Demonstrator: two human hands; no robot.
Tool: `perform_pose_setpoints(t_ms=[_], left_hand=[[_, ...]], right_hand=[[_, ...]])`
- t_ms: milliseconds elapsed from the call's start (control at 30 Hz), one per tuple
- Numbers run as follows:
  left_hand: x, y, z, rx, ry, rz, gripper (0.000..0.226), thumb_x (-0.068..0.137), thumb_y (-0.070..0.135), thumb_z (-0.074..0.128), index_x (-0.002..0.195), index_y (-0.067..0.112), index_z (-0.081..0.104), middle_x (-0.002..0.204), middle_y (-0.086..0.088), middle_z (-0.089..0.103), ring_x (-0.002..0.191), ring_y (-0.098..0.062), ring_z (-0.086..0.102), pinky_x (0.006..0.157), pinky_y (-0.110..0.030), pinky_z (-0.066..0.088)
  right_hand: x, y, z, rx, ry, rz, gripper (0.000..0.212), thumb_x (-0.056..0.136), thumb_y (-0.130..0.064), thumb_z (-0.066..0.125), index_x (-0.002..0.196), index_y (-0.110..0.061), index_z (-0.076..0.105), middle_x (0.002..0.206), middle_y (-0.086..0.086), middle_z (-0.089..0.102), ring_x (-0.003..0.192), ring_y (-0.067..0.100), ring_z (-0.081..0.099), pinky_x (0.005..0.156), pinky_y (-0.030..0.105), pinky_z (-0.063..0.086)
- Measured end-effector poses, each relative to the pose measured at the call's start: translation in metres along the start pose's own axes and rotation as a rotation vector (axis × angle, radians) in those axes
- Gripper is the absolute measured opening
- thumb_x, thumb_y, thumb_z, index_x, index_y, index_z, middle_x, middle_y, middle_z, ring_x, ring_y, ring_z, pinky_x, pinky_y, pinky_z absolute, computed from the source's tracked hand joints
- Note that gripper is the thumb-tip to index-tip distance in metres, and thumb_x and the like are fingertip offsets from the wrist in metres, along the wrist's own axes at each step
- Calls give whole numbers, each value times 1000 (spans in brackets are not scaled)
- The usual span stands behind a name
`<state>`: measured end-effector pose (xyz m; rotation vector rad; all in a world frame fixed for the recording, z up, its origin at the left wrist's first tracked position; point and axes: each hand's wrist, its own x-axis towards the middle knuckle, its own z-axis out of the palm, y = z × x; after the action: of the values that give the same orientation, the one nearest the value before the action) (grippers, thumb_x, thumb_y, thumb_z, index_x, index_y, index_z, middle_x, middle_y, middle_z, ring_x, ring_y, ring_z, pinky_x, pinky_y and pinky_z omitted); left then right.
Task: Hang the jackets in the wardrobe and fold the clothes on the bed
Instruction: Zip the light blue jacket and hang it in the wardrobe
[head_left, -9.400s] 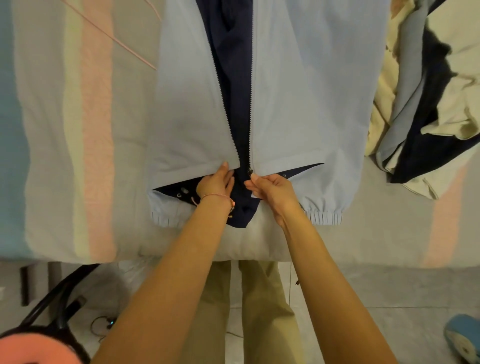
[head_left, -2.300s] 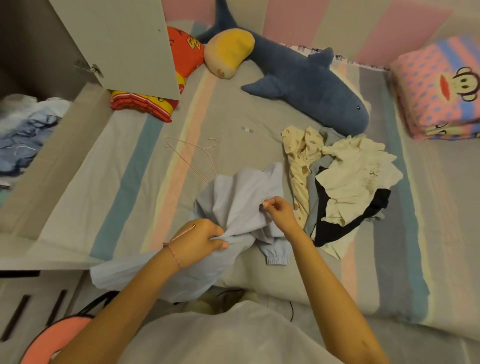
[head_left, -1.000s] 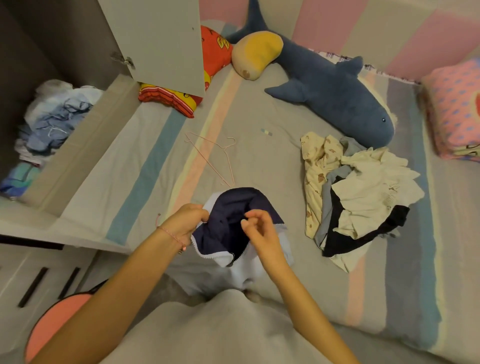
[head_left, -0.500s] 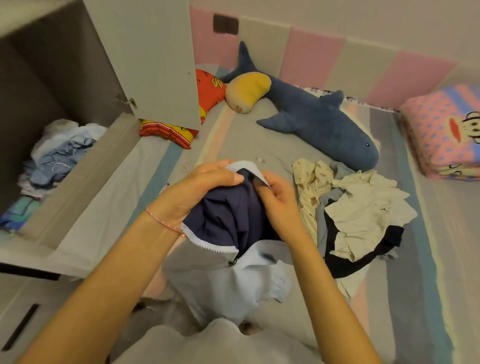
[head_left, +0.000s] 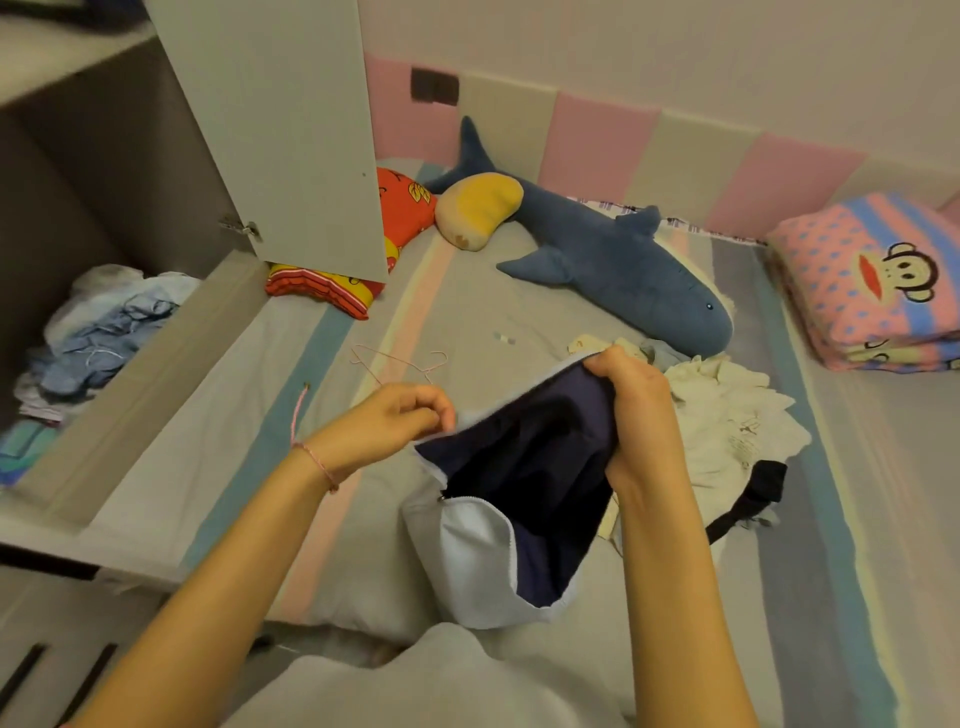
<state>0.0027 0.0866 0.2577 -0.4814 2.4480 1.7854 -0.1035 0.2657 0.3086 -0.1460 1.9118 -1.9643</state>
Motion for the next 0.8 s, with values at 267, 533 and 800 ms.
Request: perform_pose_setpoints(t_ms=[267,533,800], left_hand=[[-8,-14,51,-25,-89,187,88,58,38,86,129,38,34,126,19,43,116,5,47,94,-11,40],[3,-18,50,-268,325,28,14,92,20,56,95,13,68,90,-4,71,86,-18,65,79,-37,52],[7,-30,43,-702,422,-209,15,97,13,47,97,13,63,89,-6,67,87,-21,61,73,-25,53]], right_hand=[[1,7,-3,-157,64,19,13,89,-15,55,78,-10,51,66,8,41,53,11,36,42,16,30],[12,15,-31,-227,-127,36,16,89,-21,62,79,-8,58,70,12,54,64,22,47,58,28,38],[27,34,-75,-597,-326,89,15,86,-27,67,81,-13,69,70,-5,68,67,3,62,64,13,48]])
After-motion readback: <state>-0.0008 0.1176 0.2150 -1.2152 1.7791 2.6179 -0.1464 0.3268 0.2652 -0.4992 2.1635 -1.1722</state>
